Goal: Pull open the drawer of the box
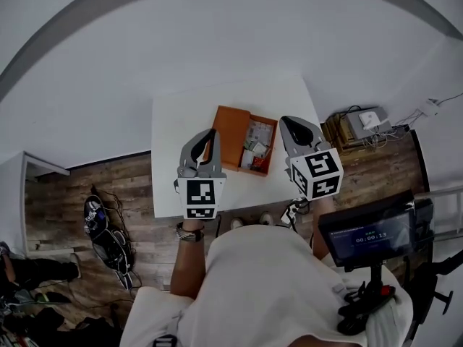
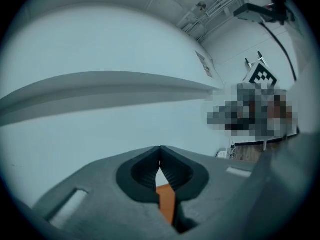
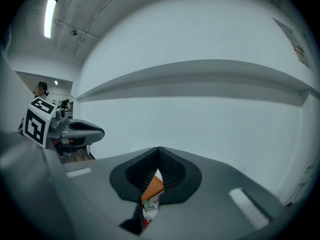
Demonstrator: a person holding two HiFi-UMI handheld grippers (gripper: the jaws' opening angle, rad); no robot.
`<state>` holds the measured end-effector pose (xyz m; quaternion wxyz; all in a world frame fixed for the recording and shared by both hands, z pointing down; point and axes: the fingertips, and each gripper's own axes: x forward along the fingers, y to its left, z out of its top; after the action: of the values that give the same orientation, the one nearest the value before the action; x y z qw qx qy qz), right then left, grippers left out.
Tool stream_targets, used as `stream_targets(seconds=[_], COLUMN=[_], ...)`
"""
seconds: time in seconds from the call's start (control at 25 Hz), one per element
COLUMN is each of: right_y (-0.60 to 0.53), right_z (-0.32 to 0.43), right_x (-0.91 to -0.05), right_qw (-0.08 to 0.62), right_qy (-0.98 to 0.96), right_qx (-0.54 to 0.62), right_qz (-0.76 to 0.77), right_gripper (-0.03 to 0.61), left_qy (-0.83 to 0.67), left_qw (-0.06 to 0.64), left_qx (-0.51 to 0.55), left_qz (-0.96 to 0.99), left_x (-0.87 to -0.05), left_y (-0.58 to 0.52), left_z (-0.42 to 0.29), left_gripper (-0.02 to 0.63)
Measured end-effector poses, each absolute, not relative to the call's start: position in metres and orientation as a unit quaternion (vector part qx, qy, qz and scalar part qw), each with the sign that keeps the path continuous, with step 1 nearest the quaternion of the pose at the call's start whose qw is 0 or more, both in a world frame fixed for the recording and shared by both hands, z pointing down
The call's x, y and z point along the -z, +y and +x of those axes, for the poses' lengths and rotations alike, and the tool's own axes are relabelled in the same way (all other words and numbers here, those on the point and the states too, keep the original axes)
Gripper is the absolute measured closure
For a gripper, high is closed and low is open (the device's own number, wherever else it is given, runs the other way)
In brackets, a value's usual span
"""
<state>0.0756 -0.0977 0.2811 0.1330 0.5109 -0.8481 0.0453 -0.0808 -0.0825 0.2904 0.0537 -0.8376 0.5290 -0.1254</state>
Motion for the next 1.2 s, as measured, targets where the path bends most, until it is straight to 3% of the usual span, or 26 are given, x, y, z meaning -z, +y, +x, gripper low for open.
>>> stream_targets(seconds=[0.48,1.2], right_y=[-0.126,-0.131], right_z=[0.094,0.086], right_x=[-0.234,-0.222], right_qw=[0.102,0.100], right_qy=[-0.857,-0.857], right_qx=[0.004,0.029], right_qz=[0.505,0.504], right_gripper=[0.577,0.577], left_qy=[0.546,0.543], left_qw=[0.092,0.110], left_qx=[0.078,0.074], left_qz=[-0.829,-0.829], left_x=[-0.236,-0.223], left_y=[-0.111,-0.115], left_z=[-0.058,-0.058], left_gripper=[0.607,0.607])
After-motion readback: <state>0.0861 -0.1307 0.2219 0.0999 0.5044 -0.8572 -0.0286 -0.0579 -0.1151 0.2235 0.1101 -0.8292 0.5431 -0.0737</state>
